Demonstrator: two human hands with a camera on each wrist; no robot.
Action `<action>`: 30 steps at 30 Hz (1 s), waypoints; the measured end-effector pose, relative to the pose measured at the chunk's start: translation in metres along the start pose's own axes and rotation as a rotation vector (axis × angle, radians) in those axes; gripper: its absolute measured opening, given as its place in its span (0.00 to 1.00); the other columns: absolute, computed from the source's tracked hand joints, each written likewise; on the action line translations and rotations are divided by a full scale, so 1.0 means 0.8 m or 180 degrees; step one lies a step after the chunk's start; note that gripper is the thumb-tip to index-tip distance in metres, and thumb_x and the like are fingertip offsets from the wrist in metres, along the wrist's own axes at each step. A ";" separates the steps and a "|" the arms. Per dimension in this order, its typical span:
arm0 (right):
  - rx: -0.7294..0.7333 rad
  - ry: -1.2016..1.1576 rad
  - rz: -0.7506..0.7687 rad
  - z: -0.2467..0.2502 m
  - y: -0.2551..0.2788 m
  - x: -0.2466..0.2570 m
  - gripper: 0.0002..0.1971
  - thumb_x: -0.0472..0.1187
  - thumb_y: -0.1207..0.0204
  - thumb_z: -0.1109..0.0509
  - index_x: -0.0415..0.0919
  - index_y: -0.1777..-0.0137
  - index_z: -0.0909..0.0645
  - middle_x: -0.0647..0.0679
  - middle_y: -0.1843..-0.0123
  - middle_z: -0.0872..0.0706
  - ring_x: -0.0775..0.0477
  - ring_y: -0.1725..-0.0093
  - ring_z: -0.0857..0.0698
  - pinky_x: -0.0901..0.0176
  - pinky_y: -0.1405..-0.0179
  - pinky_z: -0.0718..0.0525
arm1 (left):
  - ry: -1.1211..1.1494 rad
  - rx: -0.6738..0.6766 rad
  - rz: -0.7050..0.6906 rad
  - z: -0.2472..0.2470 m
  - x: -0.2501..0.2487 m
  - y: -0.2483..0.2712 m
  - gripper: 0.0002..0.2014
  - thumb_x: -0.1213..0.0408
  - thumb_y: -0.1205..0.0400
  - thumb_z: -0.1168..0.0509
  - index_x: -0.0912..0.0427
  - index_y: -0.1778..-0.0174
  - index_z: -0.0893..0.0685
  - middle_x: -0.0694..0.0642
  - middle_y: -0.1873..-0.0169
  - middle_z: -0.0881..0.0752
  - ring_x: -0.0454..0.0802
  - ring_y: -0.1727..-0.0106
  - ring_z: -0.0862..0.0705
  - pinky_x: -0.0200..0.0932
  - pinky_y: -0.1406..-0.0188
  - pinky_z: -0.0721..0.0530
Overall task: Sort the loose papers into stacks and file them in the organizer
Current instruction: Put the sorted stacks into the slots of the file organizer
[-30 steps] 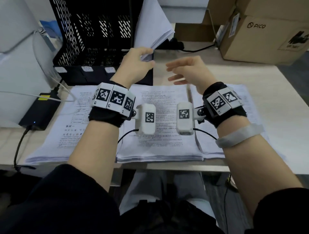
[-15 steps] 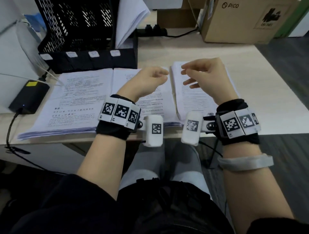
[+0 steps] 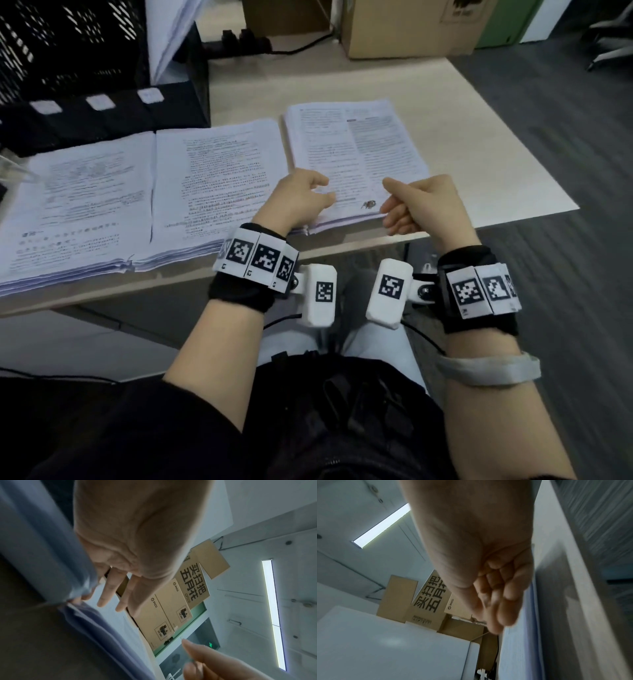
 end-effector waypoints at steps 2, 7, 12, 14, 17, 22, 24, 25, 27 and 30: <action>0.0216 0.0179 -0.0441 0.012 0.004 -0.017 0.24 0.50 0.19 0.35 0.31 0.69 0.17 0.46 0.85 0.19 0.54 0.88 0.22 0.72 0.88 0.28 | -0.0124 -0.0130 0.0119 -0.007 -0.001 -0.001 0.16 0.60 0.18 0.35 0.60 0.35 0.20 0.58 0.35 0.20 0.56 0.39 0.17 0.39 0.40 0.25; 0.0297 -0.0238 -0.0846 0.025 0.005 -0.043 0.26 0.53 0.19 0.36 0.24 0.51 0.18 0.38 0.72 0.11 0.48 0.78 0.12 0.67 0.81 0.16 | -0.0545 -0.0479 0.0132 -0.016 -0.008 -0.011 0.19 0.65 0.22 0.34 0.50 0.75 0.34 0.48 0.75 0.32 0.48 0.70 0.30 0.41 0.65 0.29; 0.0090 -0.1435 -0.0728 0.012 -0.003 -0.047 0.22 0.45 0.19 0.33 0.31 0.32 0.28 0.26 0.45 0.15 0.38 0.66 0.09 0.62 0.70 0.12 | -0.0735 -0.0625 0.0180 -0.023 -0.016 -0.008 0.13 0.66 0.22 0.34 0.52 0.73 0.26 0.50 0.70 0.24 0.53 0.58 0.23 0.40 0.56 0.26; 0.0122 -0.1452 -0.0678 0.002 -0.008 -0.043 0.21 0.43 0.19 0.33 0.33 0.31 0.29 0.30 0.38 0.18 0.39 0.66 0.09 0.60 0.68 0.11 | -0.0579 -0.0594 0.0128 -0.026 -0.021 -0.007 0.04 0.66 0.22 0.32 0.59 0.62 0.15 0.55 0.60 0.16 0.53 0.52 0.18 0.40 0.52 0.24; -0.0008 -0.1400 -0.0584 -0.009 -0.016 -0.035 0.12 0.33 0.18 0.36 0.34 0.36 0.27 0.36 0.37 0.16 0.40 0.57 0.11 0.53 0.65 0.10 | -0.0250 -0.0382 0.0043 -0.035 -0.028 -0.010 0.06 0.64 0.23 0.30 0.62 0.55 0.11 0.56 0.55 0.12 0.54 0.45 0.15 0.45 0.45 0.18; -0.0729 -0.1069 -0.0204 0.018 -0.025 -0.031 0.14 0.22 0.23 0.45 0.29 0.41 0.23 0.35 0.44 0.16 0.35 0.40 0.17 0.46 0.47 0.15 | 0.0527 0.0178 0.0100 -0.047 -0.032 -0.014 0.06 0.62 0.21 0.30 0.60 0.53 0.14 0.56 0.59 0.16 0.51 0.53 0.17 0.51 0.43 0.13; -0.1022 -0.1066 0.0054 0.036 -0.023 -0.025 0.13 0.22 0.22 0.45 0.30 0.44 0.22 0.38 0.47 0.16 0.40 0.44 0.16 0.52 0.50 0.16 | 0.0718 0.0081 -0.0077 -0.041 -0.036 -0.017 0.10 0.63 0.21 0.30 0.61 0.46 0.15 0.57 0.53 0.15 0.50 0.51 0.16 0.52 0.38 0.15; -0.1161 -0.1109 0.0203 0.045 -0.020 -0.020 0.12 0.23 0.23 0.44 0.31 0.46 0.22 0.41 0.51 0.15 0.46 0.50 0.15 0.56 0.53 0.17 | 0.0766 -0.0095 -0.0196 -0.034 -0.039 -0.018 0.14 0.64 0.21 0.30 0.62 0.41 0.16 0.57 0.49 0.14 0.50 0.47 0.16 0.52 0.35 0.17; -0.1379 -0.1234 0.0539 0.061 -0.012 -0.009 0.11 0.23 0.24 0.43 0.34 0.55 0.22 0.51 0.64 0.18 0.59 0.64 0.19 0.67 0.62 0.22 | 0.0744 -0.0627 -0.0356 -0.015 -0.041 -0.022 0.21 0.62 0.20 0.31 0.62 0.31 0.22 0.58 0.38 0.17 0.51 0.37 0.18 0.51 0.29 0.22; -0.1451 -0.1345 0.0940 0.079 -0.006 0.004 0.08 0.25 0.26 0.41 0.33 0.64 0.23 0.50 0.67 0.22 0.54 0.63 0.23 0.63 0.57 0.26 | 0.0682 -0.1516 -0.0482 0.024 -0.036 -0.028 0.29 0.56 0.19 0.34 0.59 0.23 0.33 0.56 0.25 0.28 0.51 0.24 0.30 0.49 0.22 0.31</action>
Point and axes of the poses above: each hand's wrist, its own y-axis away from the middle knuckle, its own z-axis out of the back of the hand, x = y × z, the point moved 4 cm from there along -y, towards the middle knuckle
